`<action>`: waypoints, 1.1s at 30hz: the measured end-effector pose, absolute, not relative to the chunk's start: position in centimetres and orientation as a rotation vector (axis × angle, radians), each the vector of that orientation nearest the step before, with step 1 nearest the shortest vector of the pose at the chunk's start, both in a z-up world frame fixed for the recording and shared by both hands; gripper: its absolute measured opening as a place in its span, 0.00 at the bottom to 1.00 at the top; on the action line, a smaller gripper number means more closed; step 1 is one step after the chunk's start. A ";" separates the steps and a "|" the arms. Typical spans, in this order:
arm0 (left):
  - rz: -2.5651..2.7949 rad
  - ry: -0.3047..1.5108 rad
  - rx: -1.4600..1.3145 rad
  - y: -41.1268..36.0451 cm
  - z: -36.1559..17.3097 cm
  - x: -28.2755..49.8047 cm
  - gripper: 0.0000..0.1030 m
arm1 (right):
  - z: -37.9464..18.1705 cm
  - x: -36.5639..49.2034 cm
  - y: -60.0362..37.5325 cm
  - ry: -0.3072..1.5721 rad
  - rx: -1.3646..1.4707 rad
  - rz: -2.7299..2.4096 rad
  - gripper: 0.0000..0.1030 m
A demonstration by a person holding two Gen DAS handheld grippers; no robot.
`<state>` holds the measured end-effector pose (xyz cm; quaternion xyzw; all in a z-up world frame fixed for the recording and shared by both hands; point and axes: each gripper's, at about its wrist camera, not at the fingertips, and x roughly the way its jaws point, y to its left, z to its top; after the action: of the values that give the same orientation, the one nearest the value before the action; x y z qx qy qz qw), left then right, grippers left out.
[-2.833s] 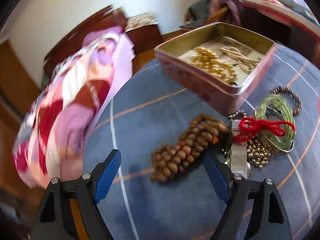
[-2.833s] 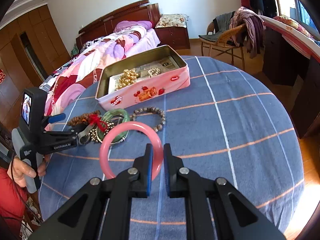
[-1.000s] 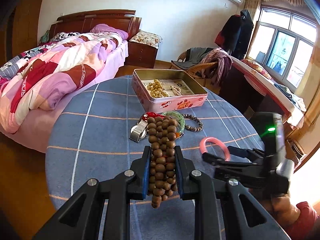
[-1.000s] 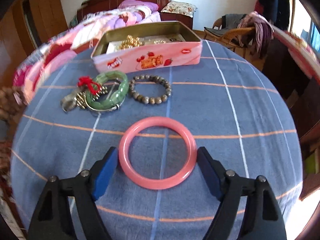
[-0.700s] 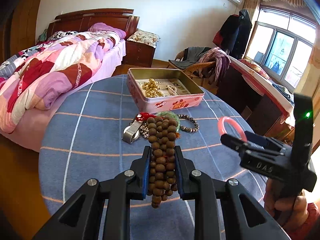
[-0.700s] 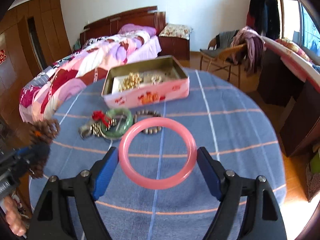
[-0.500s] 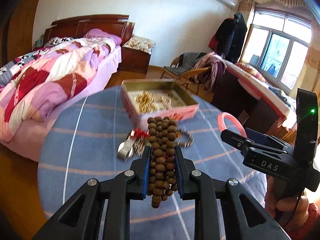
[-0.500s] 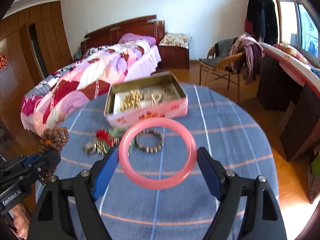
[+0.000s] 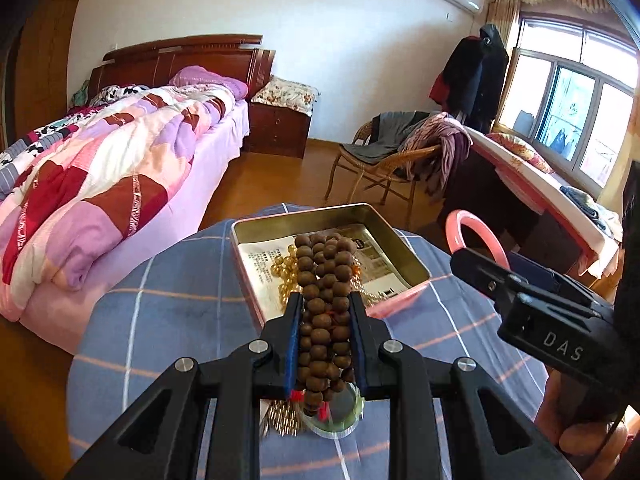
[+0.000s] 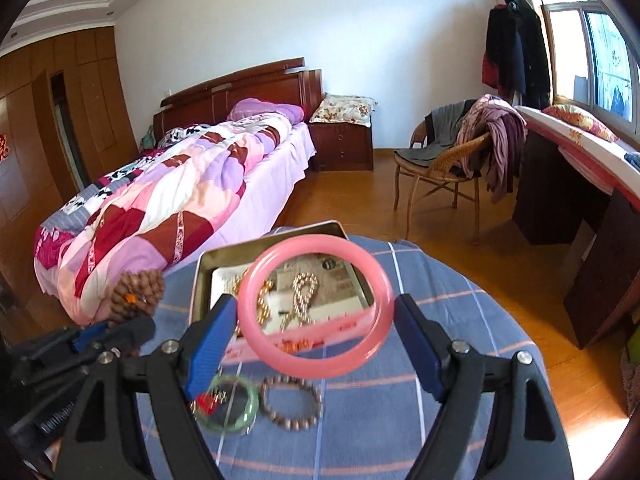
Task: Organize jewelry
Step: 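Lower both items into the tin and open both tools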
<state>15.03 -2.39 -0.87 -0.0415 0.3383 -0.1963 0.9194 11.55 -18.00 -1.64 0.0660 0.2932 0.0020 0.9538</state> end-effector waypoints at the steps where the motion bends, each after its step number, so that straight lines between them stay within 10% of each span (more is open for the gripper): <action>1: -0.403 0.701 -0.085 -2.6 -1.1 15.7 0.21 | -1.7 12.0 -18.2 0.599 0.138 0.004 0.80; 30: -0.351 0.862 -0.022 -7.7 -6.9 24.4 0.22 | -7.1 22.4 -19.9 0.791 0.261 0.099 0.88; 33: -0.359 0.885 -0.039 -7.6 -6.9 24.5 0.35 | -6.1 20.8 -20.6 0.737 0.293 0.106 0.88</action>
<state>24.45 -7.63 -6.87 -0.0186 0.4258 -0.1726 0.8880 20.84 -20.57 -6.10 0.1427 0.3587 0.0514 0.9211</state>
